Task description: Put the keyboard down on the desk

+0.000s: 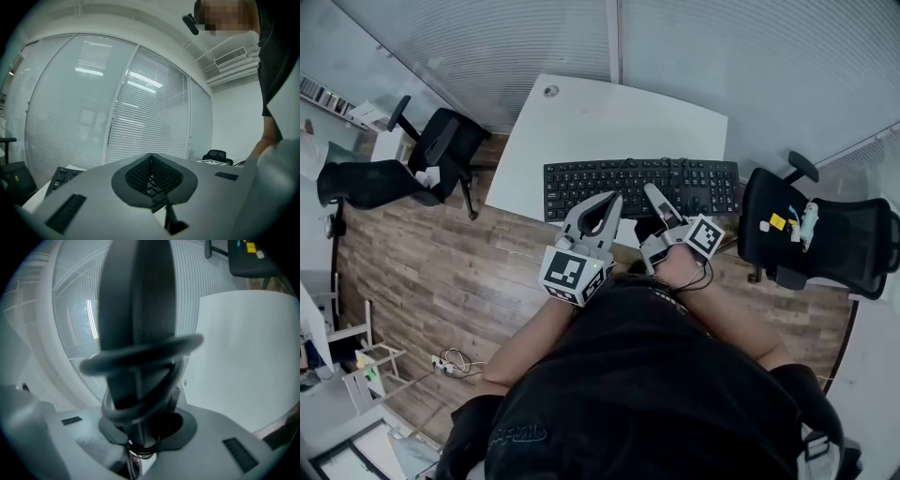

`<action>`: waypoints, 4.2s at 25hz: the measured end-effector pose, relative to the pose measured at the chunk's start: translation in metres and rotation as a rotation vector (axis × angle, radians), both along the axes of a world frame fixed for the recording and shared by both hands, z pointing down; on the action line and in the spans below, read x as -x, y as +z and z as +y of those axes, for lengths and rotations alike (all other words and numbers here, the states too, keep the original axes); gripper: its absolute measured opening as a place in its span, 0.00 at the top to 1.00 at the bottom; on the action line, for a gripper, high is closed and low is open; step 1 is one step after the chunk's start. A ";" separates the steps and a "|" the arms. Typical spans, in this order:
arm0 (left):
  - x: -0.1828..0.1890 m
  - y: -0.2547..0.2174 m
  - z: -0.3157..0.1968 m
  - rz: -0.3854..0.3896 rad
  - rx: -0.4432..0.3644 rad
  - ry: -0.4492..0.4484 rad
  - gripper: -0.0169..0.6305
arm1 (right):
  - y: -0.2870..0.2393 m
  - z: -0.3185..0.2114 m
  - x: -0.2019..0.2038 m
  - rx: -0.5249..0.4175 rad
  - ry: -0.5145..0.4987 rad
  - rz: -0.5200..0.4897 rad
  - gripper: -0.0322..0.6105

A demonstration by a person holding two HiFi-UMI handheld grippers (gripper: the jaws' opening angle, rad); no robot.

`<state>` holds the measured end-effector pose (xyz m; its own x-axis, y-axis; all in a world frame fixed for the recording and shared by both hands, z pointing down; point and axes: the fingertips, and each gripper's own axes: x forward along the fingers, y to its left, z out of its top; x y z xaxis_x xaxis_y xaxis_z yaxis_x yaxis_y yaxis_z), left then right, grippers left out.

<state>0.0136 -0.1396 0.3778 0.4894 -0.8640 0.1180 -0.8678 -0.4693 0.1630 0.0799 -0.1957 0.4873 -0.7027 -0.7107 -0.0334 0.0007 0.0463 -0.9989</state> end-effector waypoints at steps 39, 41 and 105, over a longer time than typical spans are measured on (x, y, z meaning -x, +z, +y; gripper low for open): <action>0.057 0.034 -0.105 0.003 0.117 0.101 0.95 | 0.045 -0.083 0.050 0.097 0.093 0.028 0.81; 0.063 0.039 -0.109 0.002 0.132 0.106 0.95 | 0.051 -0.085 0.055 0.110 0.099 0.033 0.81; 0.132 0.187 -0.169 0.012 0.505 0.249 0.95 | 0.252 -0.126 0.092 0.393 0.188 0.180 0.80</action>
